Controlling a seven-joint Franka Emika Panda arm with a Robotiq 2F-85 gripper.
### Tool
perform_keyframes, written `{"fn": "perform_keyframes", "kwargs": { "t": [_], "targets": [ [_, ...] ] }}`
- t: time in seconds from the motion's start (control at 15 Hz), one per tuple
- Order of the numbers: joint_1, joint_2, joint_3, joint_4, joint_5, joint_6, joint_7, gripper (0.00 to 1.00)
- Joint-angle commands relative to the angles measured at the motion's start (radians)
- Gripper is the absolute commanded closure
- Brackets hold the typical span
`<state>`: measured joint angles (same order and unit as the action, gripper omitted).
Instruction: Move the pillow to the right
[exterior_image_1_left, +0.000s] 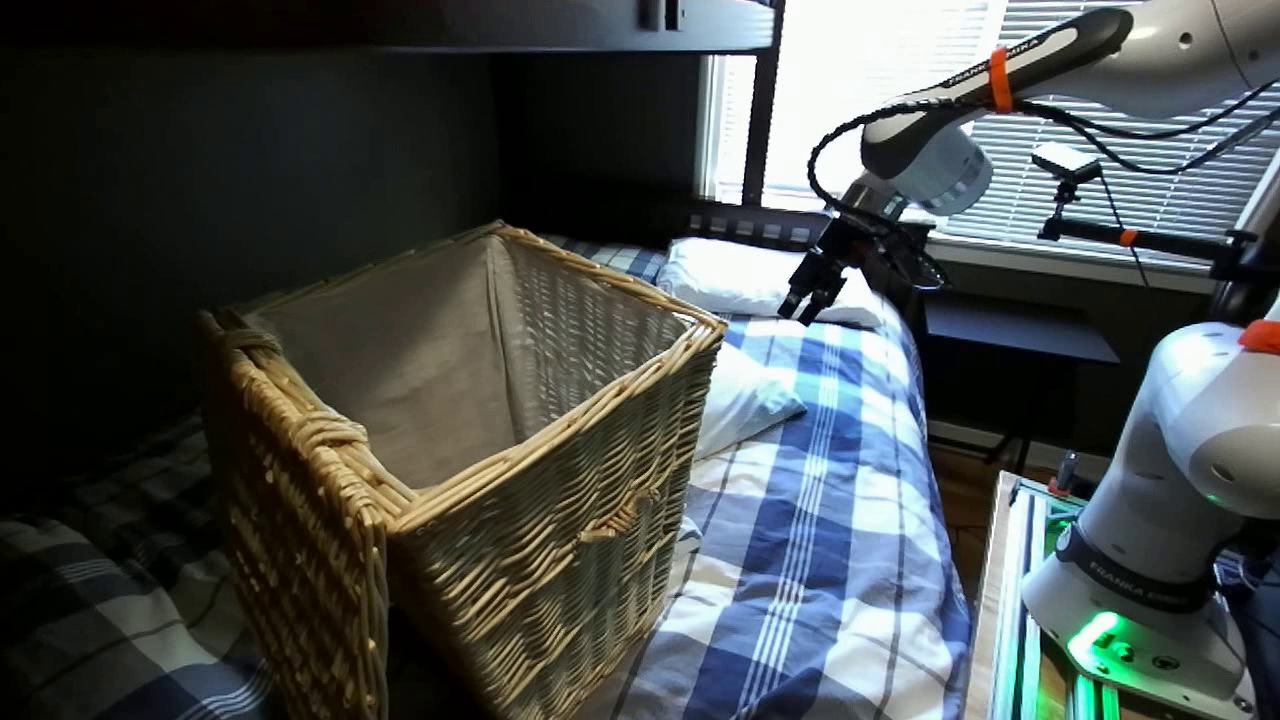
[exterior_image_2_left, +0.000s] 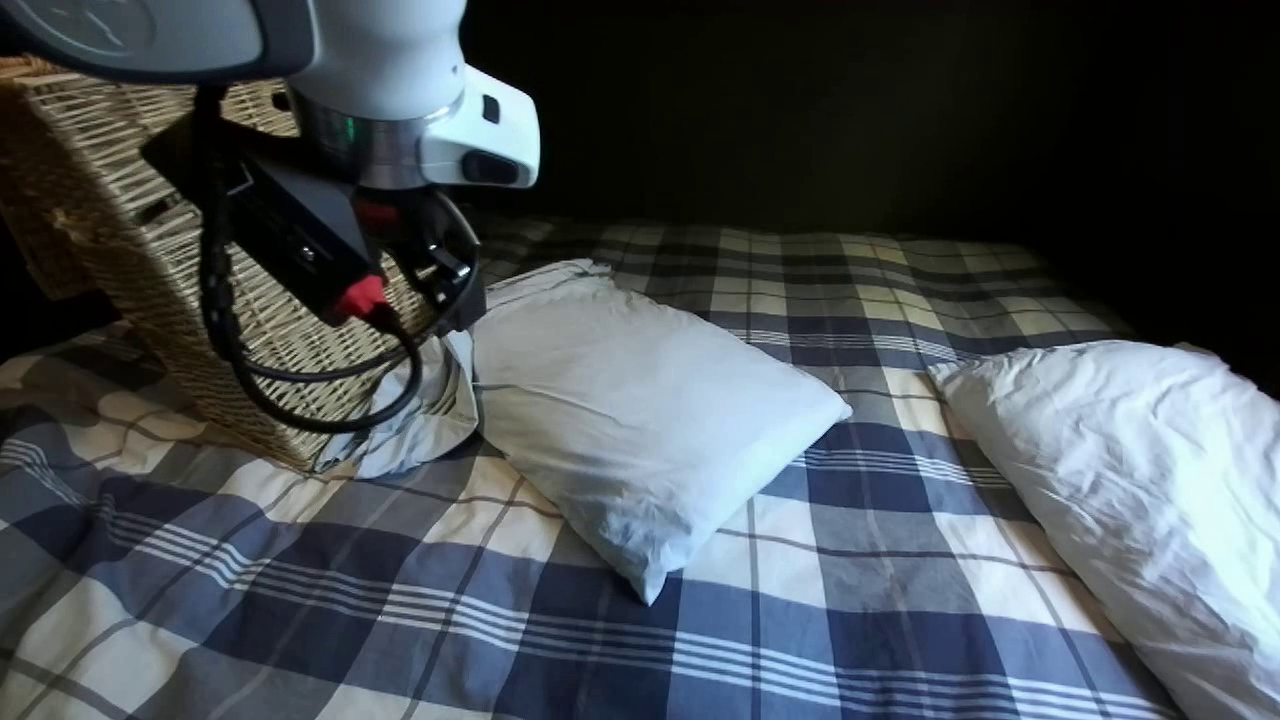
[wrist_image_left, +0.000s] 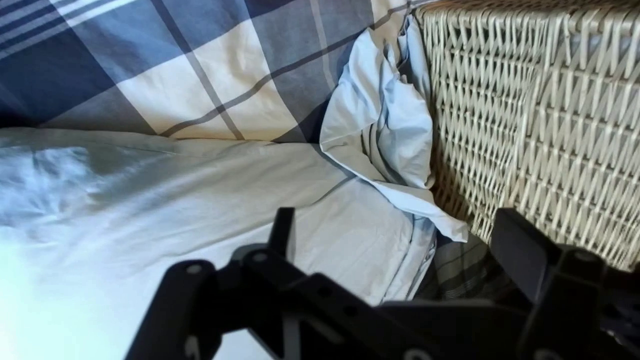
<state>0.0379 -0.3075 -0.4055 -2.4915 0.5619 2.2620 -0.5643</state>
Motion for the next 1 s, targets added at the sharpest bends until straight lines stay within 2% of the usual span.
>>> {"fn": "perform_keyframes", "kwargs": {
  "t": [0.0,0.2,0.47,0.93],
  "targets": [
    [-0.028,0.170,-0.021,0.102,0.131,-0.007,-0.149,0.00],
    [-0.089,0.307,-0.008,0.187,0.260,-0.022,-0.295,0.00],
    [-0.212,0.501,0.040,0.333,0.359,-0.054,-0.433,0.00],
    [-0.396,0.785,0.160,0.624,0.384,-0.068,-0.533,0.00]
  ]
}}
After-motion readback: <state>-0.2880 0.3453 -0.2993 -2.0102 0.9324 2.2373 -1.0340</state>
